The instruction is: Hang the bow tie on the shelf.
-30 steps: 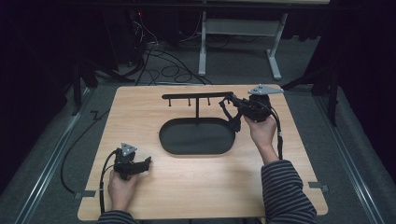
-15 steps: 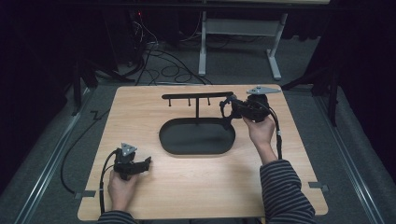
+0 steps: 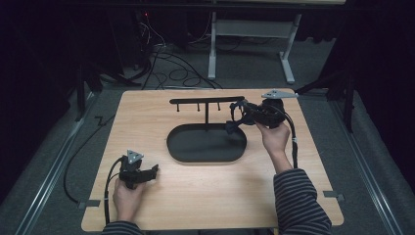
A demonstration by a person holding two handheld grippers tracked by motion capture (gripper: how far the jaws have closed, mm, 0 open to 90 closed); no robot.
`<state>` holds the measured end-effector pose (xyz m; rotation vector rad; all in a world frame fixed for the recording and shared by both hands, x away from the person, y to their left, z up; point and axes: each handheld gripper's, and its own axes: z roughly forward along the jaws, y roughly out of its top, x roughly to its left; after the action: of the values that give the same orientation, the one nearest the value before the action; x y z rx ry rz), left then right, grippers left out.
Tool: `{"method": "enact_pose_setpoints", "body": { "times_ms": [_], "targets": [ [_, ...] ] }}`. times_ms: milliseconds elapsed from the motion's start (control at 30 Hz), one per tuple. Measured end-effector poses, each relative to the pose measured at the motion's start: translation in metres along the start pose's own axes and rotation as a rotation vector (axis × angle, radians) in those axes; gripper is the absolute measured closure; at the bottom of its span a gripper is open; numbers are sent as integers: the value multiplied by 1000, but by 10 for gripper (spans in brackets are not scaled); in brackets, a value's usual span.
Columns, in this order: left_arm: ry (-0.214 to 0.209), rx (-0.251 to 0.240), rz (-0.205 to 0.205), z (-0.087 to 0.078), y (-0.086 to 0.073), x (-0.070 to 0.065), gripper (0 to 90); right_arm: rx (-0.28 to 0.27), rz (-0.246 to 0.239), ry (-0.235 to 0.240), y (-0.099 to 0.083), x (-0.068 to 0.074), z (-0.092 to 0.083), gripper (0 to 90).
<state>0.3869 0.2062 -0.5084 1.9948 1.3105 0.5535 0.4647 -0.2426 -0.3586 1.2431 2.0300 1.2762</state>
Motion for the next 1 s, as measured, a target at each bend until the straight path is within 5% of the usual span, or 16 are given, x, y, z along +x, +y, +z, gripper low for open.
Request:
{"method": "enact_pose_setpoints", "body": {
  "times_ms": [1000],
  "targets": [
    [0,0,0,0,0,0,198,-40,39,-21,-13,-18,-48,679]
  ]
}}
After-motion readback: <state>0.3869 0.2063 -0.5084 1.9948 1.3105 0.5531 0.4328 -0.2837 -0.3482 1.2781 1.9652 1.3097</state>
